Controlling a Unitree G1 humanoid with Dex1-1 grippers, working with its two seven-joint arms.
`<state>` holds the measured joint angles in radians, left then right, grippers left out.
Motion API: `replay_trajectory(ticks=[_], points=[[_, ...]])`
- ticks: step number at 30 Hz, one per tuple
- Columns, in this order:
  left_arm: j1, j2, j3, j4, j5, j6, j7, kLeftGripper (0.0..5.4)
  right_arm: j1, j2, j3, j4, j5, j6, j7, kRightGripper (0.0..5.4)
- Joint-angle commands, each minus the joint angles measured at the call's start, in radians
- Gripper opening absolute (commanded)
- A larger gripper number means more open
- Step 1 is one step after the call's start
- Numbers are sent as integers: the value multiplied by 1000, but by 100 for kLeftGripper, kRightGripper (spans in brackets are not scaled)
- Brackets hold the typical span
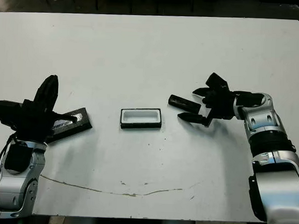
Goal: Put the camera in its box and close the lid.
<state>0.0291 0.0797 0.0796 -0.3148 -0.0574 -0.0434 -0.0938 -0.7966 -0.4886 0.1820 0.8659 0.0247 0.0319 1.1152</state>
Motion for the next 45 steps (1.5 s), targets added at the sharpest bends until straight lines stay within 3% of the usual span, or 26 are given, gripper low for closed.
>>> replay_trajectory(ticks=[1,11,26,37,41,45], points=[[16,9,6,0,-1,23,3,0,57,18,9,51,-32,-12,-34,507],[10,10,7,10,0,16,1,0,46,29,9,95,-37,-61,-11,337],[15,3,-4,2,11,17,15,0,-91,-19,192,179,-209,-10,129,93],[13,6,-6,7,20,14,18,0,-100,-27,178,195,-193,-45,132,82],[15,1,-2,2,11,21,17,0,-93,-26,95,178,-114,-56,136,82],[18,5,-4,2,15,15,13,0,-101,-28,9,76,-20,-8,173,79]])
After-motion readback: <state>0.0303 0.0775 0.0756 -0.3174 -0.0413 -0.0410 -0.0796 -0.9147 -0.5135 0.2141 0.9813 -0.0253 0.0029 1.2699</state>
